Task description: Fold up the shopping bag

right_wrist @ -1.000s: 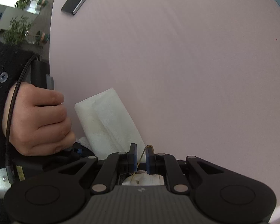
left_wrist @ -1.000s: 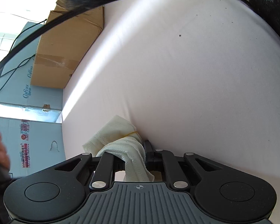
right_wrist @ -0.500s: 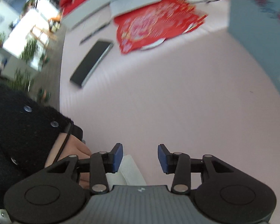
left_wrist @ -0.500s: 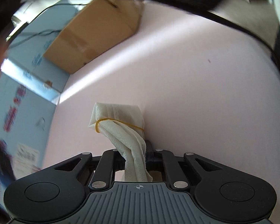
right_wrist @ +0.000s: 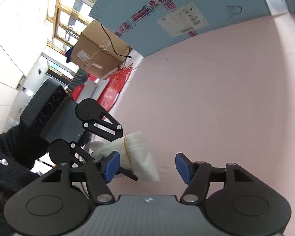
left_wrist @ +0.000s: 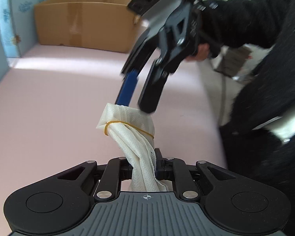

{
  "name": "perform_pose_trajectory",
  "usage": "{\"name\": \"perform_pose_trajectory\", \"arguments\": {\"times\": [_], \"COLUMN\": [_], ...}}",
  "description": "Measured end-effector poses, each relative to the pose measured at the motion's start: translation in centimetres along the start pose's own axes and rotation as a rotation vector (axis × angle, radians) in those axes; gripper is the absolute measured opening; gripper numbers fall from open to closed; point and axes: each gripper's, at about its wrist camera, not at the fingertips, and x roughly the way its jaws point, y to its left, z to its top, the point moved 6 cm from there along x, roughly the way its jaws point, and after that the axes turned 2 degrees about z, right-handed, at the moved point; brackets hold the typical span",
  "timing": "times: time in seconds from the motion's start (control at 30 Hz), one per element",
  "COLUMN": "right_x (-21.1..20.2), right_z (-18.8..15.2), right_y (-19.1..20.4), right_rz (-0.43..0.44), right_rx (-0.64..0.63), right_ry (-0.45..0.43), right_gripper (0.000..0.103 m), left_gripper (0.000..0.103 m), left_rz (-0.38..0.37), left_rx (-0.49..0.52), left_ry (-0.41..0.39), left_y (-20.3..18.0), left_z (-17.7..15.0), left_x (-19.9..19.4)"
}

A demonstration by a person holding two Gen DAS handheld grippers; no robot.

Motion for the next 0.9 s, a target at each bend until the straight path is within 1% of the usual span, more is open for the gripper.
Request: {"name": "perform_pose_trajectory", "arguments": {"times": [0.03,0.07,0.1,0.13,0.17,0.23,0.3,0.37,0.47,0.5,0.53,0.57,0.6,0.63,0.7,0.77,0.8,0.83,0.87,0.9], "right_x": [1.0,2.2,3.4,4.1,4.3,4.6,4.7,4.8,5.6,5.9,6.2,6.6,6.7,6.8,7.1,6.6,6.4,6.4,6.3,6.2], "right_z": [-0.3,-0.6,-0.8,-0.9,-1.1,-1.4,-1.7,-2.0,-1.9,-1.9,-1.8,-1.7,-1.8,-1.8,-2.0,-2.6,-2.8,-2.9,-3.0,-3.0], "right_y": [-0.1,0.0,0.0,0.0,-0.2,-0.9,-1.8,-2.9,-3.5,-3.5,-3.5,-3.6,-3.8,-3.9,-4.4,-5.0,-5.2,-5.5,-5.5,-5.4], "right_rz": [0.037,0.075,0.13,0.161,0.16,0.152,0.096,0.032,-0.02,-0.025,-0.03,-0.035,-0.039,-0.043,-0.059,-0.098,-0.104,-0.104,-0.105,-0.112], "right_rx": [0.022,0.044,0.067,0.085,0.095,0.148,0.213,0.282,0.339,0.349,0.365,0.38,0.391,0.403,0.439,0.476,0.495,0.514,0.519,0.516], "right_ry": [-0.004,-0.005,-0.013,-0.025,-0.035,-0.084,-0.166,-0.252,-0.319,-0.331,-0.342,-0.349,-0.354,-0.358,-0.351,-0.339,-0.34,-0.344,-0.346,-0.346], "right_gripper": [0.057,0.046,0.024,0.024,0.023,0.021,0.02,0.019,0.019,0.019,0.019,0.019,0.019,0.018,0.018,0.017,0.016,0.016,0.016,0.016], "left_gripper": [0.013,0.013,0.013,0.013,0.017,0.024,0.036,0.042,0.045,0.05,0.05,0.051,0.057,0.06,0.072,0.073,0.072,0.071,0.065,0.044], "left_rz": [-0.026,-0.036,-0.041,-0.038,-0.026,0.028,0.125,0.272,0.466,0.548,0.648,0.73,0.797,0.865,0.995,1.161,1.215,1.2,1.151,1.101], "left_rx": [0.002,0.004,0.005,0.001,-0.006,-0.021,-0.042,-0.069,-0.091,-0.097,-0.098,-0.1,-0.104,-0.112,-0.104,-0.092,-0.095,-0.121,-0.163,-0.204], "left_ry": [0.017,0.039,0.054,0.065,0.076,0.095,0.103,0.089,0.057,0.045,0.03,0.013,-0.003,-0.014,-0.008,0.017,0.017,-0.009,-0.05,-0.089], "left_y": [-0.2,-0.2,-0.1,0.1,0.4,1.1,2.4,3.4,2.7,2.0,1.0,0.1,-0.6,-1.1,-1.5,-1.7,-1.5,-1.4,-1.7,-2.0], "left_z": [0.2,0.3,0.3,0.2,0.0,-0.4,-0.6,-0.5,-0.5,-0.5,-0.4,-0.3,-0.2,-0.2,0.0,0.3,0.6,1.0,1.5,2.0], "left_x": [0.1,0.4,0.6,0.7,0.9,1.2,1.3,1.3,0.8,0.7,0.6,0.5,0.5,0.6,0.1,-1.1,-2.2,-3.2,-3.7,-4.2]}}
